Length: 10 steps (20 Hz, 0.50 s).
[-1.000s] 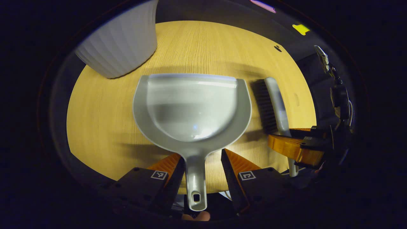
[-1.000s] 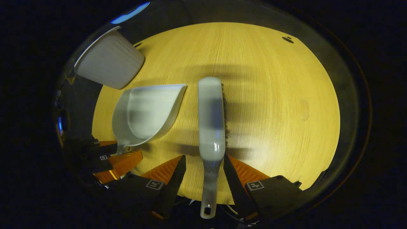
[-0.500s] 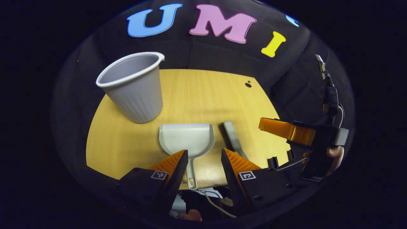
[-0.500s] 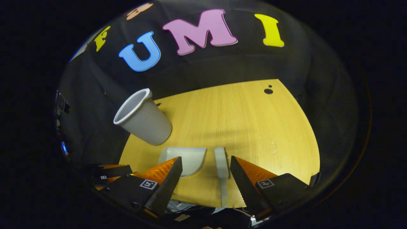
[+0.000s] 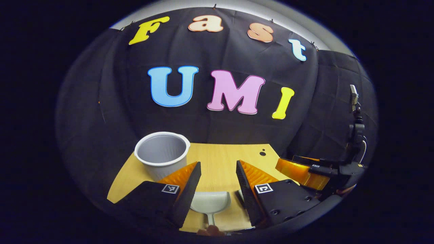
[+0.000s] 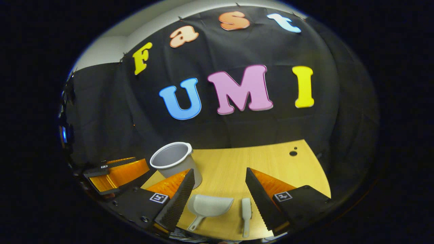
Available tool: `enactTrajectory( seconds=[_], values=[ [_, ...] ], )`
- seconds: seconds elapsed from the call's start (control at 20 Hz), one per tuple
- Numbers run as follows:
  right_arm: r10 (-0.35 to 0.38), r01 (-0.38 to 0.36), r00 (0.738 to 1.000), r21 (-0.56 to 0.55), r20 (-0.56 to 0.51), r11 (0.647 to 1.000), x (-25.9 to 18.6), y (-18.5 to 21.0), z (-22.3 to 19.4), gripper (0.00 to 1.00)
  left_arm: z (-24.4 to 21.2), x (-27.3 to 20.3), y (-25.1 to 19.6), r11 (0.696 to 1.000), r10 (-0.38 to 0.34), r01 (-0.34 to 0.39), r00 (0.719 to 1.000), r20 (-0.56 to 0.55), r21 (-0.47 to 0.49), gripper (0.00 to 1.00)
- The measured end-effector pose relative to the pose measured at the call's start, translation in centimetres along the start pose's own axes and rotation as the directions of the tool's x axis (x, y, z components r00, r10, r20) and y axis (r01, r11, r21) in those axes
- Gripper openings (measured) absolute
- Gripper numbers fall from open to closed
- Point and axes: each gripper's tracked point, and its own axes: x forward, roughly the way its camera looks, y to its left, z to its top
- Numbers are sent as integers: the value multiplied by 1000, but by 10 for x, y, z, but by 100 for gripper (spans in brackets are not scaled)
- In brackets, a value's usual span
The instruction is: Pick up the small broom and dustpan from the desktop, sweep the trash into the dustpan with the broom, and then empty the trash into the garbage bin.
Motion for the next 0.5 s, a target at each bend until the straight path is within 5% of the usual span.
enactTrajectory(
  seconds=[0.2, 0.5],
  values=[
    [50, -40, 989, -72, 142, 997, -6, 22, 23, 96, 21, -14, 9, 999, 14, -6, 989, 150, -54, 67],
    [30, -26, 990, -31, 139, 999, 7, 18, 22, 97, 36, -12, 12, 996, 65, -47, 962, 266, -74, 65]
  ],
)
